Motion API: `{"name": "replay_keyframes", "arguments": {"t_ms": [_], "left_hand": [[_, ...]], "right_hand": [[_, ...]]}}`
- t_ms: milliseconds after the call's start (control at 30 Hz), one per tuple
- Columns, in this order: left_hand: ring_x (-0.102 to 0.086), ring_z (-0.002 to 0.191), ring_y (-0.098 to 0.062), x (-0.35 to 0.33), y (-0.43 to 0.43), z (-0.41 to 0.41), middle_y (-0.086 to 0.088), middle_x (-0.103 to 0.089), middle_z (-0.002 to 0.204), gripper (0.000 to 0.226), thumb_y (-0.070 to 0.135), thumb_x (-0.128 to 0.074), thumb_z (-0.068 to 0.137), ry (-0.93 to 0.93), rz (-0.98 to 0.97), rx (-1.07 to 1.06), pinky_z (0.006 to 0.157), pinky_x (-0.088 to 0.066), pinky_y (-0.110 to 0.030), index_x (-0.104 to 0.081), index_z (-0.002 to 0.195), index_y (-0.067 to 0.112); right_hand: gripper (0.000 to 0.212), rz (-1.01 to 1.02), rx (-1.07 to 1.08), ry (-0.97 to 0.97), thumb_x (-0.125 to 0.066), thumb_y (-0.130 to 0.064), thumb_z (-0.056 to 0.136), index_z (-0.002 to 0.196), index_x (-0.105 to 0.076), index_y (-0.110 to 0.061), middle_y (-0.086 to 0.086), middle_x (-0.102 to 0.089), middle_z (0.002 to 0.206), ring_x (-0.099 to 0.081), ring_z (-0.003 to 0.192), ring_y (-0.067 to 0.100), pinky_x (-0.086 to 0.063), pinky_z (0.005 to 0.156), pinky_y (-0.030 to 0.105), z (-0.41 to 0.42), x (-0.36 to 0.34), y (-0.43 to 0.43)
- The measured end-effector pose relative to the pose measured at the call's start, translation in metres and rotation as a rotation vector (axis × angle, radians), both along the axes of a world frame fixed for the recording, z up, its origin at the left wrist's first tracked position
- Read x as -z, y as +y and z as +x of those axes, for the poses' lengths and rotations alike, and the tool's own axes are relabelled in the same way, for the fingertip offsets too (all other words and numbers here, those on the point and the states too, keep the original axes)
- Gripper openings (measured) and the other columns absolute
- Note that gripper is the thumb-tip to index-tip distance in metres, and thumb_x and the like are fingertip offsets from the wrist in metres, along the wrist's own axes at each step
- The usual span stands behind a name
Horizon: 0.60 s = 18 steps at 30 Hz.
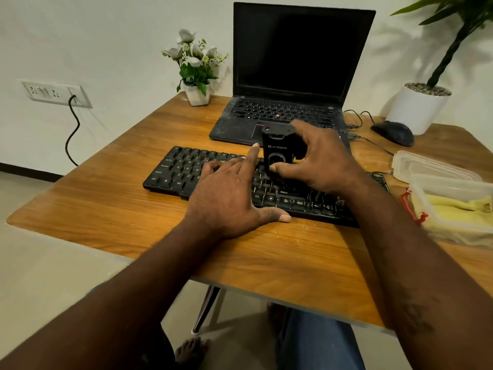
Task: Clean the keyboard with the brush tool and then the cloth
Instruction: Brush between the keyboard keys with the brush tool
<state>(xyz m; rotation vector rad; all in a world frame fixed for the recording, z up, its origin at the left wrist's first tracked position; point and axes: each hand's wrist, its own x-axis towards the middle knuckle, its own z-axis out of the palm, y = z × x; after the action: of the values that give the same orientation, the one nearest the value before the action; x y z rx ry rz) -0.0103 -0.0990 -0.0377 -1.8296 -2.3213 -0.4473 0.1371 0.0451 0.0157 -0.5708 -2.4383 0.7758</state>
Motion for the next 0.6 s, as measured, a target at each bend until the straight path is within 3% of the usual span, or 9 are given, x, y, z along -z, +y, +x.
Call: {"name": "replay_keyframes", "arguments": {"t_ms": [133,267,433,600], "left_hand": [[-0.042,0.144,-0.016,0.0,0.001,0.0,0.003,-0.05,0.155,0.132,0.106,-0.035,0.066,-0.007,0.016,0.002,0.123,-0.022,-0.052,-0.01,0.163,0.021],[-0.031,0.152,-0.017,0.002,0.001,0.0,0.003,-0.037,0.165,0.136,0.107,-0.033,0.065,0.004,-0.022,-0.01,0.126,-0.015,-0.051,0.006,0.164,0.022],[-0.032,0.152,-0.018,0.0,0.001,-0.001,0.002,-0.039,0.164,0.135,0.107,-0.033,0.066,-0.004,-0.017,-0.008,0.125,-0.017,-0.052,0.003,0.164,0.023],[-0.031,0.152,-0.018,0.001,0.002,-0.001,0.001,-0.038,0.164,0.135,0.107,-0.033,0.066,-0.004,-0.027,-0.012,0.126,-0.016,-0.053,0.004,0.164,0.022]], "right_hand": [[0.06,-0.15,-0.164,-0.083,-0.089,-0.026,0.077,0.131,-0.062,-0.033,-0.009,-0.072,0.113,-0.07,0.103,0.01,-0.062,0.086,0.035,0.009,0.001,0.0],[0.066,-0.051,0.025,-0.021,-0.089,-0.023,0.078,0.136,-0.059,-0.026,-0.013,-0.068,0.117,-0.067,0.105,0.004,-0.061,0.091,0.035,0.013,-0.004,0.01],[0.058,-0.199,-0.164,-0.07,-0.088,-0.018,0.078,0.129,-0.064,-0.033,-0.01,-0.074,0.113,-0.071,0.103,0.009,-0.062,0.084,0.032,0.02,-0.003,0.009],[0.055,-0.166,-0.111,-0.016,-0.088,-0.02,0.079,0.127,-0.065,-0.031,-0.01,-0.075,0.108,-0.072,0.099,0.006,-0.063,0.084,0.032,0.016,-0.004,0.01]]}}
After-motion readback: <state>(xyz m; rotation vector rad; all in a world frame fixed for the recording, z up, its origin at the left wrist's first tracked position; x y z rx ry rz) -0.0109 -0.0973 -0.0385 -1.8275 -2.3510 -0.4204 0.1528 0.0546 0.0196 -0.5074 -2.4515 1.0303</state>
